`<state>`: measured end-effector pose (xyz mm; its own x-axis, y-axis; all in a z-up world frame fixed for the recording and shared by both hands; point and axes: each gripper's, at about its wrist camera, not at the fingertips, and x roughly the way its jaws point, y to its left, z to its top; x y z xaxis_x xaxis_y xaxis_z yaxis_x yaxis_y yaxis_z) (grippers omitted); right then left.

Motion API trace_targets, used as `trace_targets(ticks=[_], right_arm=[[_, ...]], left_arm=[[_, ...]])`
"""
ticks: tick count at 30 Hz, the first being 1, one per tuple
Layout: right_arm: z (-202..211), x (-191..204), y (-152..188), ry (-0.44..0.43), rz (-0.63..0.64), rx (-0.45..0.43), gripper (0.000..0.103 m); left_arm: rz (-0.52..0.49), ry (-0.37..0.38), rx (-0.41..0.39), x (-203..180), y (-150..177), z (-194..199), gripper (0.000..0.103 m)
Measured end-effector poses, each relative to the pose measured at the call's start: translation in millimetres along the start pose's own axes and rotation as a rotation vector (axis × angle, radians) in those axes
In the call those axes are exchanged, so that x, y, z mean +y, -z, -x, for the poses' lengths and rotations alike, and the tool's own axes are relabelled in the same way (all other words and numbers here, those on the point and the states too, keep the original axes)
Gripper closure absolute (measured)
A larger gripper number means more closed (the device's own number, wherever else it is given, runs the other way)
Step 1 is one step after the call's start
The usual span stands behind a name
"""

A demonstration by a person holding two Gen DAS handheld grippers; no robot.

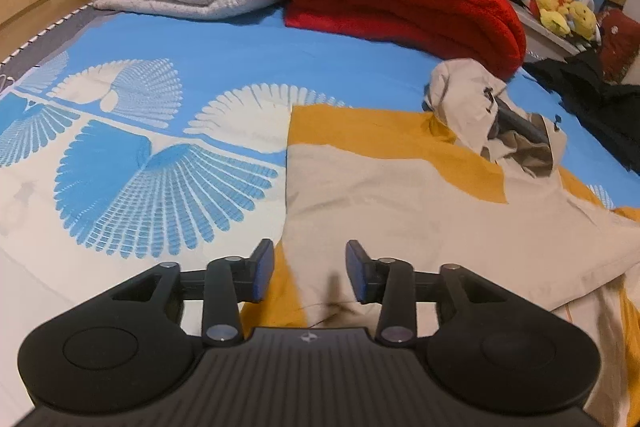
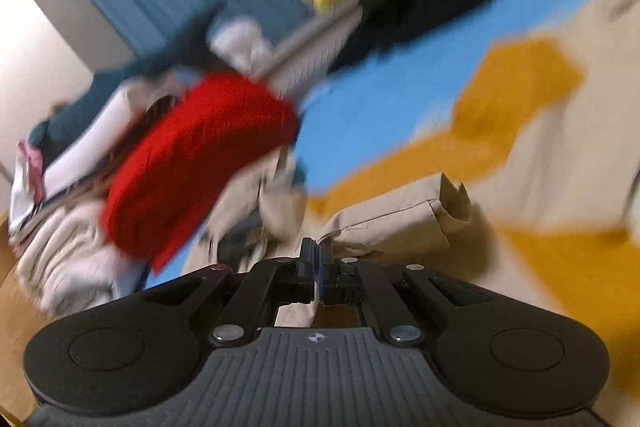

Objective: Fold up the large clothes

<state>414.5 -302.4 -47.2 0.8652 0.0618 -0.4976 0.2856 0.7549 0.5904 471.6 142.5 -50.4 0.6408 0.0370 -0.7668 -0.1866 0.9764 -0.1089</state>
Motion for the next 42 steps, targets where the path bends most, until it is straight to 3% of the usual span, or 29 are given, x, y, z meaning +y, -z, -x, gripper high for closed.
trace_targets(ticks=[4, 5, 7, 9, 12, 14, 16, 19, 22, 24, 26, 28, 32, 37, 42], right_arm=[[-19.8, -7.8, 8.4, 0.270, 0.090, 0.119, 0.097], [-22.0, -11.3, 10.3, 0.359, 0.095, 0.121, 0.095], [-18.1, -16.4, 9.6, 0.419, 0.092, 0.096, 0.094], [-15.2, -15.4, 4.5, 0.365, 0.079, 0.075, 0.094], [-10.3, -16.0, 1.4, 0.197, 0.039, 0.068, 0.088], [-20.7, -22.4, 5.6, 0.128, 0.001, 0.139, 0.073], [-32.3, -32.3, 13.8, 0.159, -0.009, 0.242, 0.072], [-40.0, -45.0, 22.4, 0.258, -0.024, 0.322, 0.070], [-33.5, -42.1, 12.5, 0.270, -0.024, 0.292, 0.070], [-27.8, -36.7, 5.2, 0.269, -0.008, 0.251, 0.070], [-20.6, -33.6, -3.6, 0.258, -0.012, 0.228, 0.070], [-16.8, -36.8, -11.7, 0.249, -0.011, 0.210, 0.070], [-8.6, -27.8, -19.9, 0.194, 0.028, 0.179, 0.070], [0.2, -29.2, -27.4, 0.192, 0.030, 0.173, 0.070], [27.1, -41.6, -52.2, 0.190, 0.063, 0.083, 0.070]], left_arm=[[-0.042, -0.008, 0.080, -6.4, 10.7, -15.7, 0.057], [-0.055, -0.010, 0.100, -7.5, 13.4, -19.3, 0.057], [-0.066, -0.016, 0.131, -7.4, 18.2, -25.7, 0.057], [-0.077, -0.031, 0.146, -6.2, 20.3, -29.1, 0.057], [-0.103, -0.076, 0.186, -2.3, 24.0, -38.1, 0.053], [-0.049, -0.089, 0.237, 9.2, 26.4, -48.1, 0.047], [0.034, -0.082, 0.261, 21.4, 25.1, -51.8, 0.046], [0.018, -0.091, 0.193, 8.9, 18.4, -38.9, 0.047], [0.030, 0.002, 0.137, -0.7, 12.9, -28.8, 0.047], [0.112, 0.044, 0.203, 6.3, 16.6, -36.2, 0.047], [0.084, -0.018, 0.239, 6.7, 22.6, -41.0, 0.048], [0.016, -0.063, 0.203, -1.5, 20.1, -33.1, 0.048], [-0.002, 0.015, 0.137, -11.7, 15.9, -15.8, 0.048], [0.006, 0.007, 0.149, -20.9, 16.5, -4.4, 0.048], [-0.077, 0.063, 0.009, -49.0, 8.3, 35.4, 0.047]])
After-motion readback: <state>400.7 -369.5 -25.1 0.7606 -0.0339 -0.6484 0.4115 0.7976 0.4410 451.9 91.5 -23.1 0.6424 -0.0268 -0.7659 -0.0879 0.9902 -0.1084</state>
